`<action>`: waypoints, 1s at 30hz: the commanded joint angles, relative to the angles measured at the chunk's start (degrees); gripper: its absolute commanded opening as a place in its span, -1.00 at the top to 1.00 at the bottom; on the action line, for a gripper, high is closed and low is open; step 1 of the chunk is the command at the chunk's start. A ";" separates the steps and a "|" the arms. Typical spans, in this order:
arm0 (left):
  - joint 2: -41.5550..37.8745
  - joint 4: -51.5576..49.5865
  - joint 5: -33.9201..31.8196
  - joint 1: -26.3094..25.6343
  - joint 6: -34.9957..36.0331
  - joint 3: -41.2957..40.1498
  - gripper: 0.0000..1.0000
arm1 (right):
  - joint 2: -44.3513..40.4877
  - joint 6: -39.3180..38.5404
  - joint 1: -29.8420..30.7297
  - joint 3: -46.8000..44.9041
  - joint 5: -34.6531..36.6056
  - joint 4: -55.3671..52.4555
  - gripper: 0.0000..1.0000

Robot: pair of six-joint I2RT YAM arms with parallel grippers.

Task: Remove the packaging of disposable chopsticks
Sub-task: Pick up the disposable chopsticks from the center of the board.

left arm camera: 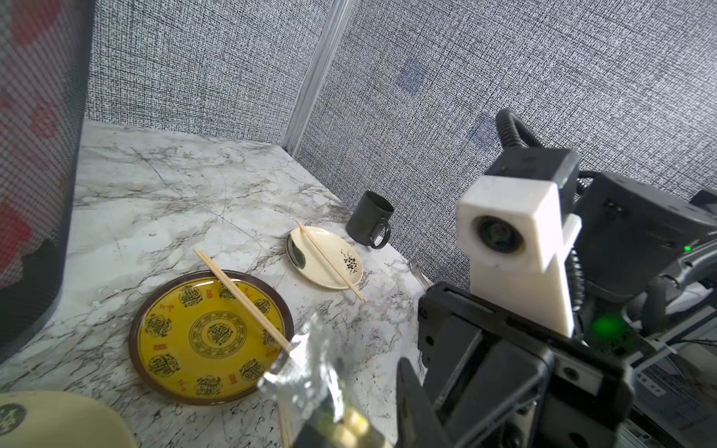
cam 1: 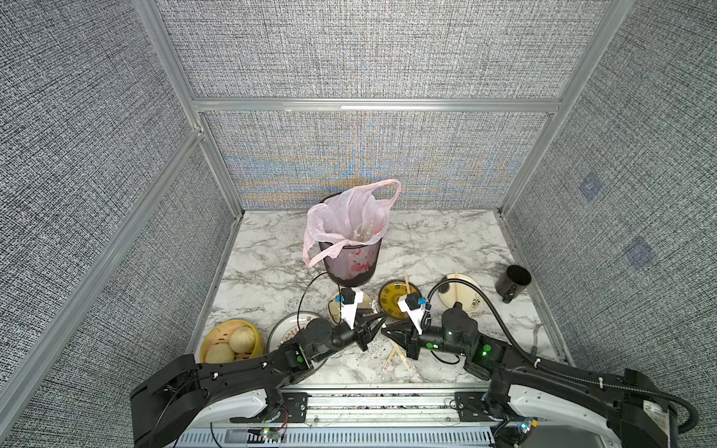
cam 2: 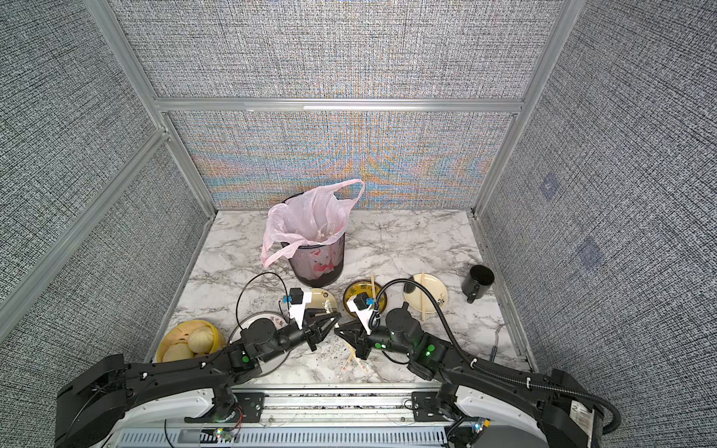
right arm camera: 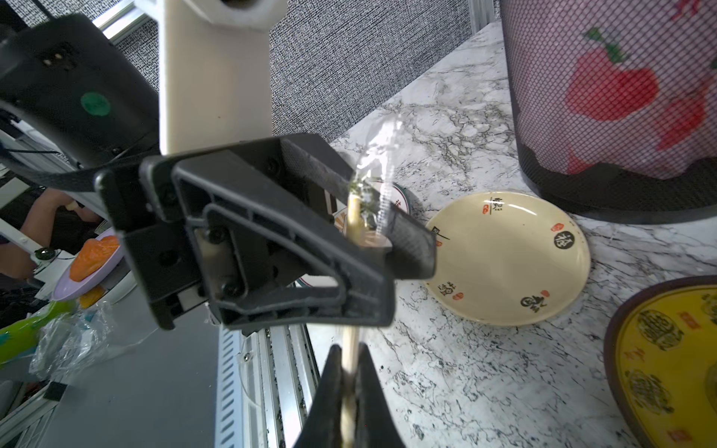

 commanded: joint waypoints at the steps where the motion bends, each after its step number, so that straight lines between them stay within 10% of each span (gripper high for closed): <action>1: 0.13 3.08 1.96 -0.05 0.89 -0.18 0.80 | 0.72 0.36 0.07 0.70 -1.41 3.56 1.00; 10: -1.44 1.42 2.74 -0.05 1.46 -0.26 1.00 | 3.22 -1.01 0.14 2.10 -1.03 3.51 0.82; 14: -4.10 -2.68 4.18 -0.08 4.93 1.66 1.00 | 1.66 -7.17 0.13 2.07 -0.07 -0.65 -0.36; 16: -5.57 -5.59 4.26 -0.03 7.34 3.17 1.00 | 0.21 -10.18 0.10 0.43 1.31 -0.55 -0.60; 30: -4.52 -16.58 16.96 0.21 18.80 15.14 1.00 | -0.52 -20.18 0.13 -7.78 -5.62 8.98 -0.04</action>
